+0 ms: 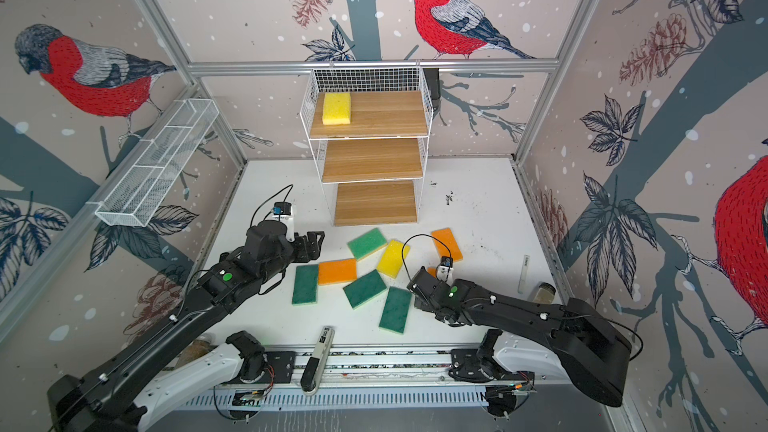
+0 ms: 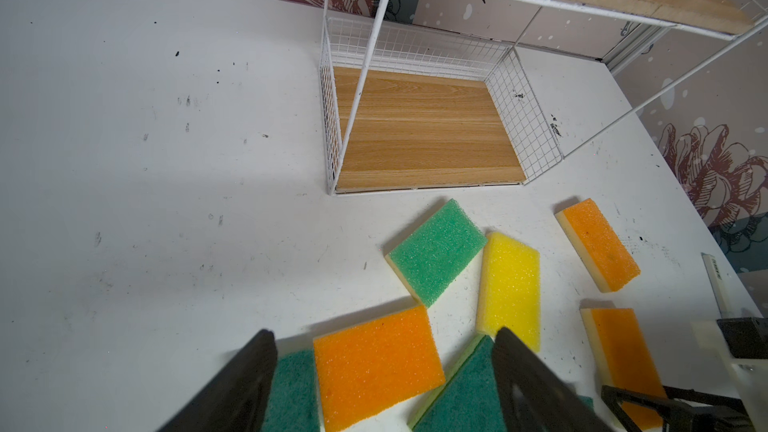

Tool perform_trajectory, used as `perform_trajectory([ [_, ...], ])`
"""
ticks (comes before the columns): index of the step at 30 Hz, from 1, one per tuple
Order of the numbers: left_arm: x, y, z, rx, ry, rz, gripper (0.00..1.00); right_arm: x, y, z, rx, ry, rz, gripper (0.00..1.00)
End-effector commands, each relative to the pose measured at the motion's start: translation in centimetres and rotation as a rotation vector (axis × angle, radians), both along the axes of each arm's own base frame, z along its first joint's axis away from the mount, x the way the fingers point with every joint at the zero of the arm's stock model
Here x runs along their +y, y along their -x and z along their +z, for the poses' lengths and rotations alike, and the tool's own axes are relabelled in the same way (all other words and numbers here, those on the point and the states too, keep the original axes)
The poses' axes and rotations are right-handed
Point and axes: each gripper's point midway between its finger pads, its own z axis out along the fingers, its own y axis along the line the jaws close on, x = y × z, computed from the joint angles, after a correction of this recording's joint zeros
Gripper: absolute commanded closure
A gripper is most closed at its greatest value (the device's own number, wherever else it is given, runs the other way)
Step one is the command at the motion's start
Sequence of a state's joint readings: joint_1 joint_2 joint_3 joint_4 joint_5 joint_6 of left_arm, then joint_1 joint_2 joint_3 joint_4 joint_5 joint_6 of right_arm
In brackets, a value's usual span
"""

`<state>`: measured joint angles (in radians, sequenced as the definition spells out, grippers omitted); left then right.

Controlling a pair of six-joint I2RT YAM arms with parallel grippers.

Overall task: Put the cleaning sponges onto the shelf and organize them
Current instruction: 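Close the right gripper on the orange sponge nearest the robot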

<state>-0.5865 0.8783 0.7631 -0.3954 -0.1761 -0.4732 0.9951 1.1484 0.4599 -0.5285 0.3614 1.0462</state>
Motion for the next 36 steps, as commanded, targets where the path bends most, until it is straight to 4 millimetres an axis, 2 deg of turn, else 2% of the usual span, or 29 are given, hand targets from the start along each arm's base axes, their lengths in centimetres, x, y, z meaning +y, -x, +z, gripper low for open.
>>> perform_trajectory([
  [1,-0.4,-0.2,0.3,-0.014,0.027,-0.006,0.18,-0.6,-0.6,0.3,-0.035,0.047,0.0,0.09],
  [6,-0.2,0.0,-0.2,0.0,0.03,0.005,0.18,-0.2,-0.4,0.0,-0.017,0.038,0.016,0.12],
  [16,0.2,0.2,0.2,-0.011,0.038,0.017,0.18,0.0,0.8,-0.3,0.021,0.006,0.031,0.12],
  [22,-0.1,0.1,-0.7,0.007,0.034,0.013,0.18,-0.1,0.4,-0.2,0.001,0.02,0.028,0.14],
  [29,-0.1,0.3,-0.7,0.008,0.047,0.009,0.18,-1.2,0.6,-1.0,0.041,0.123,0.016,0.22],
  [36,0.1,0.5,-0.3,0.001,0.045,0.012,0.18,-0.4,0.6,-1.0,0.044,0.101,0.025,0.26],
])
